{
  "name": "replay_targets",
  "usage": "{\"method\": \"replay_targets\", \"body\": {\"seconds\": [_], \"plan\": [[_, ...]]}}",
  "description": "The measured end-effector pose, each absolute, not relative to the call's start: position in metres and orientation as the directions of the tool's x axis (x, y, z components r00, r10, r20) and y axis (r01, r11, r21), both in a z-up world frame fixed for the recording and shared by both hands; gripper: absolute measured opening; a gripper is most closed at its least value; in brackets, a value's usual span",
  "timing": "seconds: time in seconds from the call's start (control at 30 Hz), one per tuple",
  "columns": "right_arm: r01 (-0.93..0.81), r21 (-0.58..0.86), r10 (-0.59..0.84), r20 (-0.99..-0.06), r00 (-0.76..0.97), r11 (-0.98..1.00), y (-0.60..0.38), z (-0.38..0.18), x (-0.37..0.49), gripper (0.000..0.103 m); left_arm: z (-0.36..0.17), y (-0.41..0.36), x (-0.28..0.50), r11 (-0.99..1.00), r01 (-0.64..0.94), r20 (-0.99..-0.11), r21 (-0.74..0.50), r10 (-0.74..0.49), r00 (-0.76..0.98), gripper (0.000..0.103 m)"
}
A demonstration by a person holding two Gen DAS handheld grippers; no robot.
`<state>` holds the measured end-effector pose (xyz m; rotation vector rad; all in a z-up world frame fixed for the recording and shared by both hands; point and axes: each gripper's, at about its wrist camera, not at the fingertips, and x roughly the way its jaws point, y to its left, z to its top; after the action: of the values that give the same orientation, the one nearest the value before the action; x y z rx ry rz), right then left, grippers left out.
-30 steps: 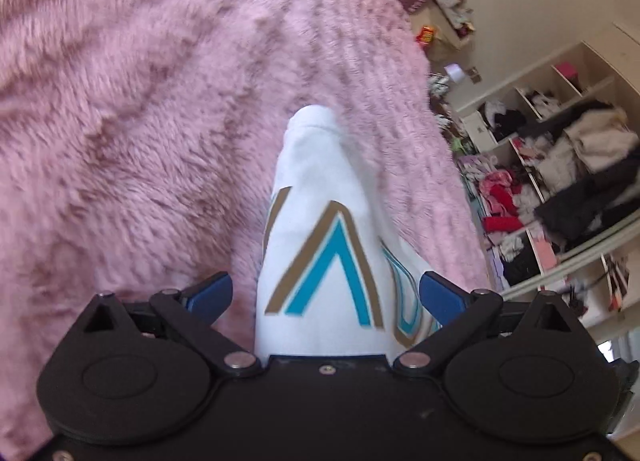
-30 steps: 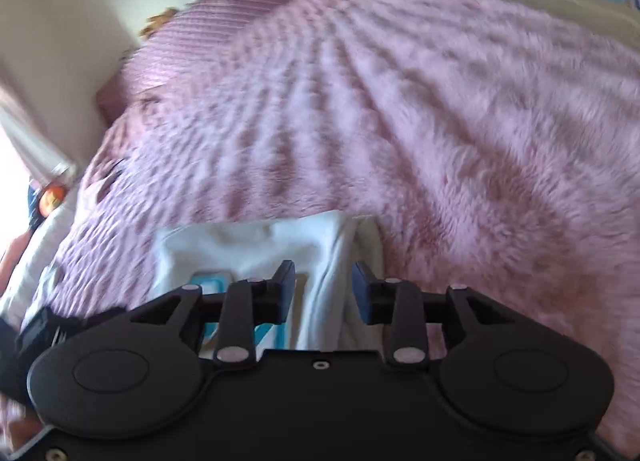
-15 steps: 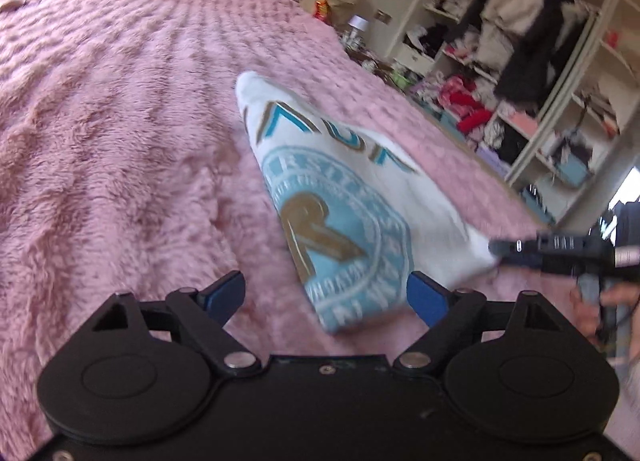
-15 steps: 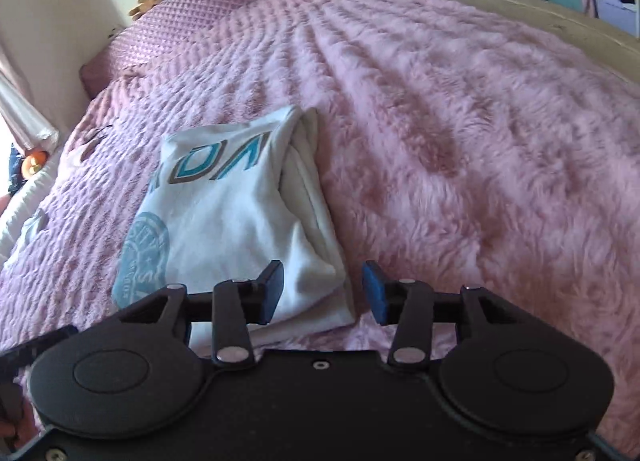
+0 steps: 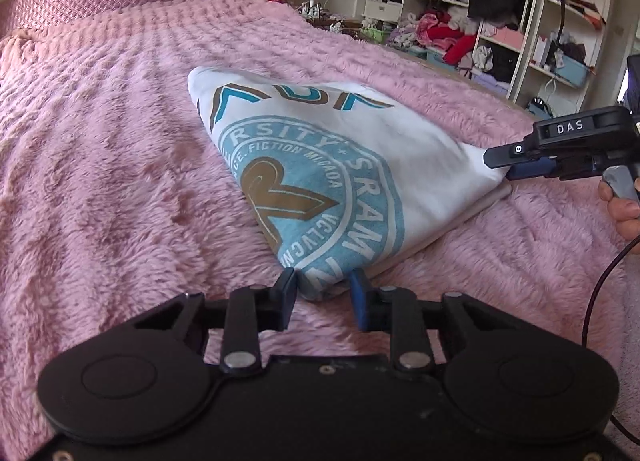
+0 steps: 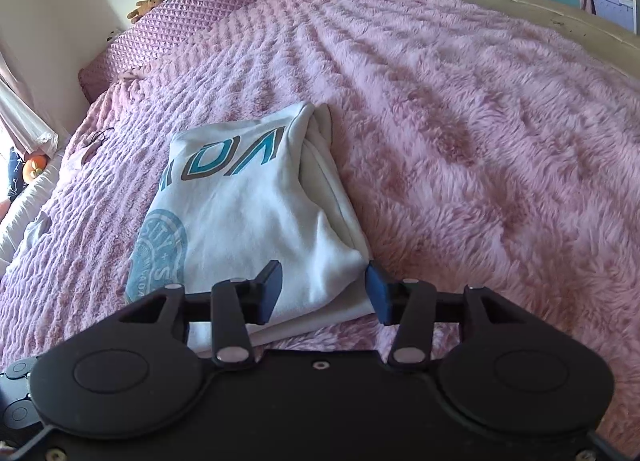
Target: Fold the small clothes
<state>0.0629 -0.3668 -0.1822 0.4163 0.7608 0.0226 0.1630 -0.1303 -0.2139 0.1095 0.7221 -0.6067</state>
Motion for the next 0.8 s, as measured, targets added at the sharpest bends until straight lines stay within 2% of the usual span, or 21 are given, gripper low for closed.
{"method": "replay_targets", "body": {"seconds": [0.03, 0.1, 0.13, 0.2, 0.23, 0.27, 0.3, 0.4, 0.57, 0.67, 0.8], "plan": [[0.127, 0.376, 0.172, -0.665, 0.727, 0.918, -0.366, -0.182, 0.063, 0.047, -0.215, -0.132, 0.165, 0.826, 0.555, -0.652, -0.096, -0.473, 0.592, 0.019], [0.126, 0.373, 0.171, -0.666, 0.726, 0.919, -0.363, -0.183, 0.064, 0.047, -0.215, -0.133, 0.167, 0.831, 0.549, -0.653, -0.09, -0.465, 0.598, 0.015], [0.122, 0.37, 0.172, -0.667, 0.725, 0.921, -0.363, -0.184, 0.065, 0.047, -0.215, -0.133, 0.168, 0.838, 0.539, -0.647, -0.087, -0.459, 0.609, 0.01], [0.128, 0.363, 0.163, -0.669, 0.725, 0.923, -0.361, -0.183, 0.065, 0.043, -0.211, -0.128, 0.166, 0.851, 0.514, -0.621, -0.109, -0.462, 0.633, 0.009], [0.13, 0.367, 0.16, -0.661, 0.733, 0.921, -0.361, -0.181, 0.064, 0.024, -0.208, -0.124, 0.165, 0.858, 0.5, -0.603, -0.121, -0.463, 0.65, 0.008], [0.131, 0.375, 0.157, -0.647, 0.746, 0.918, -0.362, -0.177, 0.062, 0.011, -0.204, -0.119, 0.163, 0.864, 0.485, -0.584, -0.136, -0.465, 0.665, 0.008], [0.126, 0.395, 0.168, -0.63, 0.758, 0.91, -0.364, -0.171, 0.059, 0.008, -0.201, -0.115, 0.162, 0.871, 0.468, -0.569, -0.15, -0.463, 0.68, 0.007], [0.128, 0.441, 0.185, -0.599, 0.779, 0.888, -0.37, -0.161, 0.054, 0.007, -0.201, -0.104, 0.164, 0.882, 0.424, -0.573, -0.205, -0.459, 0.679, 0.005], [0.205, 0.397, 0.151, -0.7, 0.698, 0.894, -0.371, -0.201, 0.061, 0.006, -0.229, -0.106, 0.176, 0.889, 0.386, -0.65, -0.248, -0.448, 0.614, 0.006], [0.222, 0.433, 0.162, -0.688, 0.707, 0.873, -0.378, -0.217, 0.056, 0.004, -0.234, -0.107, 0.178, 0.89, 0.375, -0.668, -0.261, -0.446, 0.595, 0.009], [0.226, 0.443, 0.164, -0.685, 0.71, 0.868, -0.382, -0.208, 0.051, 0.005, -0.228, -0.102, 0.177, 0.885, 0.386, -0.681, -0.259, -0.451, 0.577, 0.011]]}}
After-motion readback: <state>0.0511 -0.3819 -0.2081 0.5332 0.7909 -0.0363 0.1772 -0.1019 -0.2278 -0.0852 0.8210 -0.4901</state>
